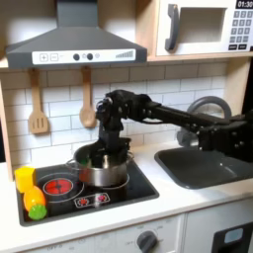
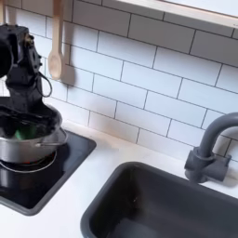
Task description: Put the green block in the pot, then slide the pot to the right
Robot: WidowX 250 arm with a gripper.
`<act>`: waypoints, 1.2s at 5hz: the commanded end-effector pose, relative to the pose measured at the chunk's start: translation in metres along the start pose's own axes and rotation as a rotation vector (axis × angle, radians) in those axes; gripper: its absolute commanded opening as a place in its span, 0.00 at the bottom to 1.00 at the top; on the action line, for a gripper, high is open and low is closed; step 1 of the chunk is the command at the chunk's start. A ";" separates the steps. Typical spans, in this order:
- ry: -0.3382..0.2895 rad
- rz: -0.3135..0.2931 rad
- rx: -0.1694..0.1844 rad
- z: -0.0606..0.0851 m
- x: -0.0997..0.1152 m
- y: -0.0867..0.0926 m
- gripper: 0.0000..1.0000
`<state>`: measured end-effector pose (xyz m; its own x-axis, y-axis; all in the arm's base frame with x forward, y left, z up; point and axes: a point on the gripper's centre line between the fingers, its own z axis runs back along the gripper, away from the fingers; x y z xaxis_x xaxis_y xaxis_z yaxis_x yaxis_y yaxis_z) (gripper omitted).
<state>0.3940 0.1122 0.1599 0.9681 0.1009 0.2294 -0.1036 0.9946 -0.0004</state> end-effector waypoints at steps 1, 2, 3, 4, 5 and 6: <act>0.007 -0.020 -0.013 0.002 -0.009 -0.021 1.00; 0.006 -0.032 -0.019 0.005 -0.014 -0.033 1.00; 0.007 -0.040 -0.024 0.008 -0.019 -0.046 1.00; 0.006 -0.047 -0.029 0.010 -0.026 -0.062 1.00; 0.005 -0.057 -0.033 0.010 -0.028 -0.071 1.00; 0.010 -0.063 -0.038 0.009 -0.032 -0.077 1.00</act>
<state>0.3687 0.0354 0.1598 0.9759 0.0455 0.2135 -0.0421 0.9989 -0.0205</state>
